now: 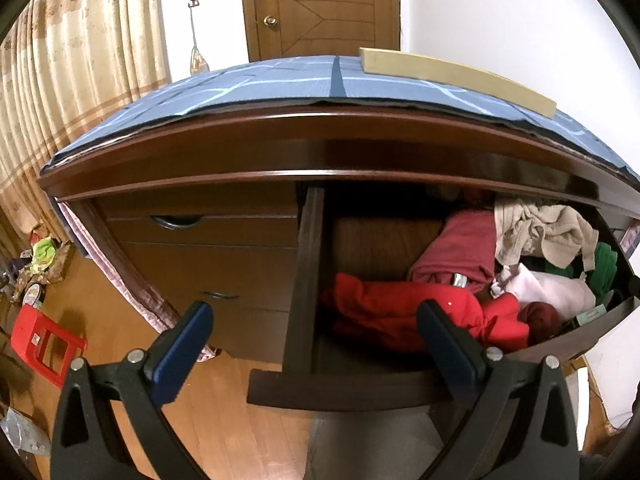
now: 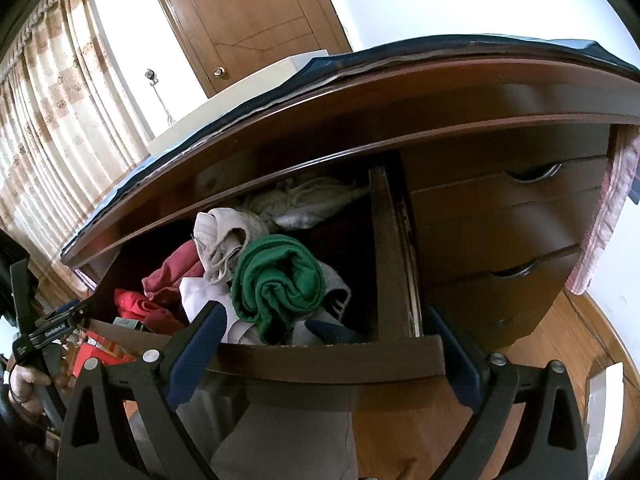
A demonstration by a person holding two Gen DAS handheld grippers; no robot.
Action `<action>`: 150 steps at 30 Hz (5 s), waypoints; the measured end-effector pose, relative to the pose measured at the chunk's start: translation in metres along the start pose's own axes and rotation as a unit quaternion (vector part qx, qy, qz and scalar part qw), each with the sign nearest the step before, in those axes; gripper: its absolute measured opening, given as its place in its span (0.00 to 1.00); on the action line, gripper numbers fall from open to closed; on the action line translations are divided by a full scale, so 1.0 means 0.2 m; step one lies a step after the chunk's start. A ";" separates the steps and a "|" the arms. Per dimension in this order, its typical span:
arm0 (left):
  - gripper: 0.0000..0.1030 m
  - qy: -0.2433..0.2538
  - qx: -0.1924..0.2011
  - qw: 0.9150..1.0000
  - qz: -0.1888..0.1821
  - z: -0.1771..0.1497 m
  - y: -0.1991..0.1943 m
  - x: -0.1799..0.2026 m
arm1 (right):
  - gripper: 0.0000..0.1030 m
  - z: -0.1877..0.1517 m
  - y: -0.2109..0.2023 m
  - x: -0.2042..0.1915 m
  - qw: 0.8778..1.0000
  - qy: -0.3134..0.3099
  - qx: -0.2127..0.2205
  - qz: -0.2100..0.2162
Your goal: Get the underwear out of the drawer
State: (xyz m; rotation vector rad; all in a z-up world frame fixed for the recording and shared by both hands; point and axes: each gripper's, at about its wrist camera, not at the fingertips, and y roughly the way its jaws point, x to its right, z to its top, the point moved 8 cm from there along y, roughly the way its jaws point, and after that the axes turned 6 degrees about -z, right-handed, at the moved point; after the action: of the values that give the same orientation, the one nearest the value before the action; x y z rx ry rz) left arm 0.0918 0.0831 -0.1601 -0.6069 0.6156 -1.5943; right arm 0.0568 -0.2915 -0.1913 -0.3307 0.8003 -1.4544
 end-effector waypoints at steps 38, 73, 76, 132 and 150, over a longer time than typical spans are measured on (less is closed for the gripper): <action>0.98 0.033 -0.014 0.999 0.016 -0.16 -0.16 0.01 | 0.97 0.01 0.07 0.00 0.999 -0.007 -0.042 0.010; 0.96 0.034 -0.003 0.999 0.020 -0.20 -0.23 0.01 | 0.97 0.01 0.07 0.02 0.998 -0.009 -0.054 0.013; 0.96 0.027 -0.008 1.000 0.013 -0.20 -0.22 0.01 | 0.97 0.02 0.07 0.02 0.998 -0.007 -0.054 0.012; 0.99 0.215 -0.124 0.964 -0.092 0.09 0.18 0.58 | 0.78 0.31 0.64 -0.69 0.953 -0.227 -0.198 0.013; 0.99 0.266 -0.178 0.943 -0.092 0.04 0.34 0.69 | 0.50 0.22 0.80 -0.65 0.936 -0.219 -0.275 0.006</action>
State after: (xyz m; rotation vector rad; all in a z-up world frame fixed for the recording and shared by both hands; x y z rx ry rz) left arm 0.1317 -0.0612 -0.1956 -0.5019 1.3023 -1.8523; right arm 0.2164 -0.1590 -0.2278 -1.0361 0.8233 -1.0611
